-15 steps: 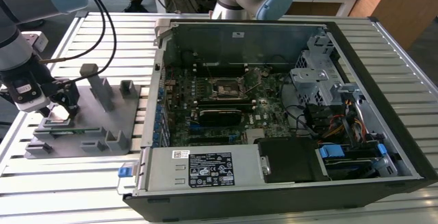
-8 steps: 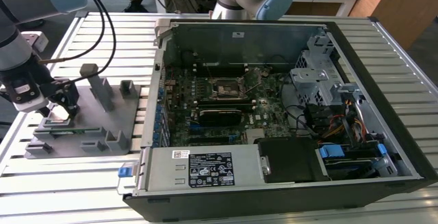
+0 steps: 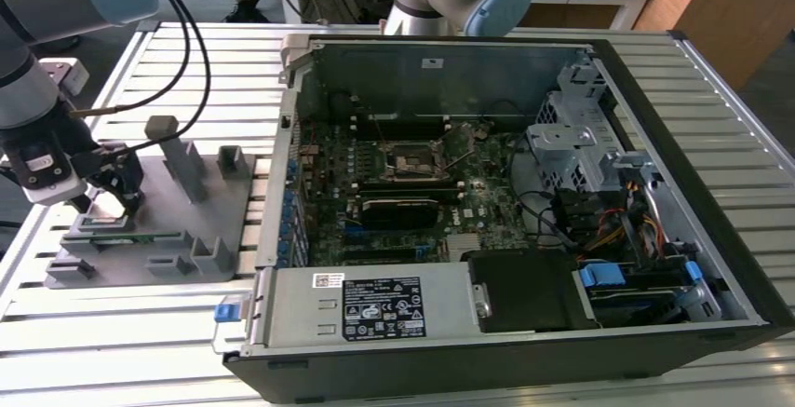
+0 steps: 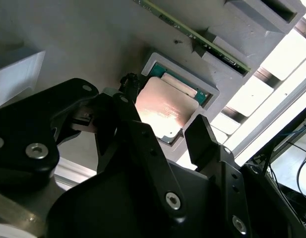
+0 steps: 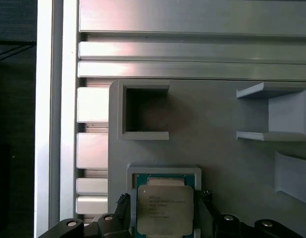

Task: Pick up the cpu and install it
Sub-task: 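Pick up the cpu and move it towards the insertion slot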

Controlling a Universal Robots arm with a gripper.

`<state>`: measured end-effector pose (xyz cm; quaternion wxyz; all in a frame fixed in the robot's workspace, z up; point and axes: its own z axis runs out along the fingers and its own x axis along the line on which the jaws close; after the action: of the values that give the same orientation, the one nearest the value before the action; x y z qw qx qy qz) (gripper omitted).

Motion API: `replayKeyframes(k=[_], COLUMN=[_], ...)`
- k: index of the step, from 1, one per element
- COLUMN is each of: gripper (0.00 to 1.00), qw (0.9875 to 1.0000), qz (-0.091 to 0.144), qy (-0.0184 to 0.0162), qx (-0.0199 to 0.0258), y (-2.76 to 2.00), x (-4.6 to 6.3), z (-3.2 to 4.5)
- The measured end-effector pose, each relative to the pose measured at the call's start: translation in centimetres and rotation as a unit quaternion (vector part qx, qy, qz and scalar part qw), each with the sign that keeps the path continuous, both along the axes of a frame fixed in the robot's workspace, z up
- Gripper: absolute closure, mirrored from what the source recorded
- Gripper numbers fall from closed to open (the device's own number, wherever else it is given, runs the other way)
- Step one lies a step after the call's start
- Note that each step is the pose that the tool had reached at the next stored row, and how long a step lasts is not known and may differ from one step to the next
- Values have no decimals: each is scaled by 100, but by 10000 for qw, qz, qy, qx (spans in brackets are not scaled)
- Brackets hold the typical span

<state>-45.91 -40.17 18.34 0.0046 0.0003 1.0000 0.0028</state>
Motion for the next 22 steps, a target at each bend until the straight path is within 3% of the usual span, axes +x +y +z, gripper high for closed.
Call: replayKeyframes(k=[8,10,11,22], gripper=[35,36,43,46], qw=[10000,10000,10000,10000], qz=[0,0,0,0], qy=[-1,-1,-1,-1], qx=[0,0,0,0], y=[0,0,0,0], x=[0,0,0,0], z=[-1,-1,-1,16])
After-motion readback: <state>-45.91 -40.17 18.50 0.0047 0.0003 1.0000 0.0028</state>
